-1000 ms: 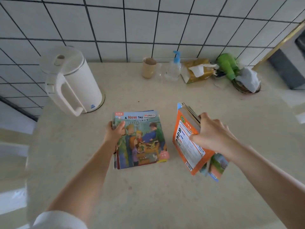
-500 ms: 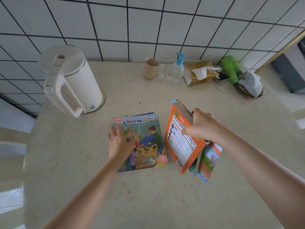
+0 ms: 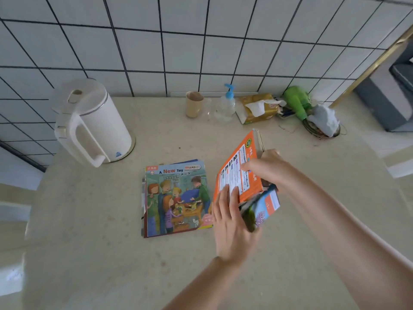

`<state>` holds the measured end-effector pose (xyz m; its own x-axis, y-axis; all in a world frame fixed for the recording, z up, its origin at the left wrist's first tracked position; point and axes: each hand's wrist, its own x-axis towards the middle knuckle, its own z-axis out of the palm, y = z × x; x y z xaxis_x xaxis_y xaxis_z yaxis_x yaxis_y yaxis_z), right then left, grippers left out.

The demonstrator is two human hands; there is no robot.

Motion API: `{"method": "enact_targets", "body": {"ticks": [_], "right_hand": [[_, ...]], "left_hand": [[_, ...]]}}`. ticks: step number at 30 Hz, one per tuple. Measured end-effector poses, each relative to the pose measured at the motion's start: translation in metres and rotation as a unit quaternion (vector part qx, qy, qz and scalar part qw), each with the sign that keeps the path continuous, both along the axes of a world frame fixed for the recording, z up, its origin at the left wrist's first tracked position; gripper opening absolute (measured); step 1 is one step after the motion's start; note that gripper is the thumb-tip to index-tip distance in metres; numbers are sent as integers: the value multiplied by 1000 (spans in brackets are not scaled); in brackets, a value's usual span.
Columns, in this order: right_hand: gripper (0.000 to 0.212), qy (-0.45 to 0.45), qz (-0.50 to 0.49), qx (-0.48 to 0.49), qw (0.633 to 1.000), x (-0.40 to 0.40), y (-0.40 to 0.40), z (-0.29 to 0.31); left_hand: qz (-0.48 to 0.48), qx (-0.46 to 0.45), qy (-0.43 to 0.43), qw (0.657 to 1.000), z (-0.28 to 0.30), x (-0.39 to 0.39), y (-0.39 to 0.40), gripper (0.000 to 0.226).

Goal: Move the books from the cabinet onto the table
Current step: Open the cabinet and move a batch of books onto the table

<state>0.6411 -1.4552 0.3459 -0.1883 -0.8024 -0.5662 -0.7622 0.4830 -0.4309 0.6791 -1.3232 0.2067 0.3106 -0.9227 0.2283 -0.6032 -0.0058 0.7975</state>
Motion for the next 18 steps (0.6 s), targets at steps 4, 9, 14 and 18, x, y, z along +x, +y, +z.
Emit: {"method": "enact_targets", "body": {"ticks": [4,9,14,18], "right_hand": [[60,-33,-37,-39,998,-10,7,7],[55,-150,-98,-49,983,-27,19,18],[54,-102,-99,-81,987,-36,31,-7],[54,-108,-129,-61,984,-52,43,-34]], "left_hand": [[17,-75,-25,997,-1,1,-13,64],[42,-99,12,994,7,-11,-16,58],[32,-93,61,993,-16,-17,-9,76],[-14,-40,85,995,-34,-21,4,83]]}}
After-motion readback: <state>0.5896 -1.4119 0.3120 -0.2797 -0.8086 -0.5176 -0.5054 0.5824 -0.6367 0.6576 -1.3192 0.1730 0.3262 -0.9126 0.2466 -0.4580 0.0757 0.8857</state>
